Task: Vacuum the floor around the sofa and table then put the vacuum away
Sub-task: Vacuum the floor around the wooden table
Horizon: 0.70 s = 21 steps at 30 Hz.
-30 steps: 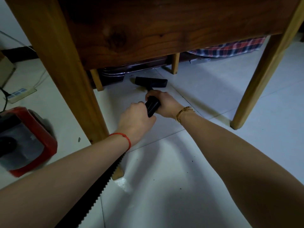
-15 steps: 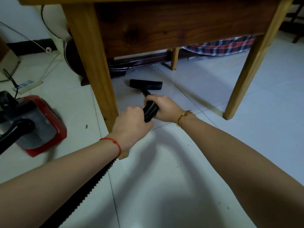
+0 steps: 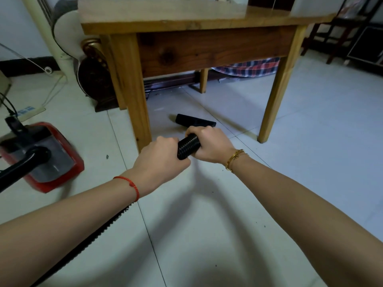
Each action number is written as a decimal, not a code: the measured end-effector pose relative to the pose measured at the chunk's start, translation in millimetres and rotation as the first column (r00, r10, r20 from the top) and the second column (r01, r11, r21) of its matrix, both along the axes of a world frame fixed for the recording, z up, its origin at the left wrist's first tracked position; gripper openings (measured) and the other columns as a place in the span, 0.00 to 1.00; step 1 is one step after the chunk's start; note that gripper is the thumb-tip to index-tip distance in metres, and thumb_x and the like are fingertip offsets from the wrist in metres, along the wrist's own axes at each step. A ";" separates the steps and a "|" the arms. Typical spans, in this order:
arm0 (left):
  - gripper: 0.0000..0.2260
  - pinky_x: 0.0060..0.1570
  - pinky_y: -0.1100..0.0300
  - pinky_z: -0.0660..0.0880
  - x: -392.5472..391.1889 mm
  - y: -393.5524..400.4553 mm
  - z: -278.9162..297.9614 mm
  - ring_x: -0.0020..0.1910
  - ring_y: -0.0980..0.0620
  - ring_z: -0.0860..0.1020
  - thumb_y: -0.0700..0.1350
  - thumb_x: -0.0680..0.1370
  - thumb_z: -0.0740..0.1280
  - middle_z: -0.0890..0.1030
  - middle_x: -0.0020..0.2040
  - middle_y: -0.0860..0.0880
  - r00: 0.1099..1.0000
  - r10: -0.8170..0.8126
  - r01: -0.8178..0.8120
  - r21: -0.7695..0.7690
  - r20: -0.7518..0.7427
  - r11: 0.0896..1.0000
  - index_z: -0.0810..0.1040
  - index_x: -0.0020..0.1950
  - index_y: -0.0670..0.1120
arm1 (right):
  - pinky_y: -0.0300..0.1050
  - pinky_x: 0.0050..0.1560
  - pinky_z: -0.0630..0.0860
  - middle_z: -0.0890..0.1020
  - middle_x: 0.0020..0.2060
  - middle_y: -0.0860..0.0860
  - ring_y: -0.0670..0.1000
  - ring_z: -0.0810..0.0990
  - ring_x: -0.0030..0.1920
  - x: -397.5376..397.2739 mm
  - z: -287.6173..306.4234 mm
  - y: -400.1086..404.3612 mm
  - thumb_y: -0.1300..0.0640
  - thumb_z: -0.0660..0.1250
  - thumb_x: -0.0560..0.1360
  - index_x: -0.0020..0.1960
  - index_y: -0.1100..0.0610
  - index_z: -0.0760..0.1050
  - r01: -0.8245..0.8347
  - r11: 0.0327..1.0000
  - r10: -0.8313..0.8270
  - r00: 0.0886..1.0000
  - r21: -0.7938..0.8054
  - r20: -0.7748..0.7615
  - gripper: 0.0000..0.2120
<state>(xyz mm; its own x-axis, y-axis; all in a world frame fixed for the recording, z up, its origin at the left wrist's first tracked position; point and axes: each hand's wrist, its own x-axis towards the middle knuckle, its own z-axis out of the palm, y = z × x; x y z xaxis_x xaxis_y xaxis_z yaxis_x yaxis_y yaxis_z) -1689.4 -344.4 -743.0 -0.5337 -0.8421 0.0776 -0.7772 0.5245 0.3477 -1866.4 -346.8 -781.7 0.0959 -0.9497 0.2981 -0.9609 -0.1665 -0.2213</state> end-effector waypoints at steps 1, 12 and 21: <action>0.07 0.33 0.53 0.78 1.1 3.3 1.9 0.32 0.46 0.78 0.50 0.71 0.66 0.77 0.33 0.48 1.000 -0.007 0.007 -0.007 0.006 1.000 0.74 0.43 0.47 | 0.46 0.41 0.76 0.82 0.42 0.49 0.55 0.80 0.40 0.7 2.2 5.3 0.49 0.66 0.69 0.52 0.51 0.75 0.006 1.000 -0.006 1.000 -0.012 -0.015 0.13; 0.07 0.24 0.61 0.65 -25.3 -3.4 0.2 0.29 0.51 0.74 0.49 0.71 0.67 0.74 0.32 0.50 0.996 -0.073 0.075 -0.034 0.053 0.997 0.72 0.41 0.48 | 0.44 0.37 0.72 0.81 0.40 0.49 0.58 0.80 0.40 -19.1 -3.1 14.1 0.52 0.66 0.69 0.50 0.53 0.75 0.129 0.991 -0.128 0.992 -0.022 0.013 0.11; 0.07 0.25 0.60 0.61 -88.2 -39.7 -25.4 0.32 0.46 0.72 0.47 0.71 0.65 0.71 0.33 0.50 0.995 -0.084 0.086 -0.028 0.058 0.996 0.72 0.46 0.47 | 0.47 0.40 0.72 0.78 0.43 0.51 0.58 0.78 0.42 -75.4 -22.1 -16.6 0.53 0.66 0.71 0.51 0.54 0.72 0.217 0.973 -0.217 0.976 0.072 -0.003 0.10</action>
<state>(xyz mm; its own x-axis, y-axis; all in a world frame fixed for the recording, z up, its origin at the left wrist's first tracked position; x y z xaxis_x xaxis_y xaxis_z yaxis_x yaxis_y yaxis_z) -1777.6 -384.1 -768.4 -0.6075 -0.7912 0.0702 -0.7473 0.5992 0.2872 -1941.8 -363.4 -803.8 -0.1163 -0.9666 0.2284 -0.9712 0.0625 -0.2299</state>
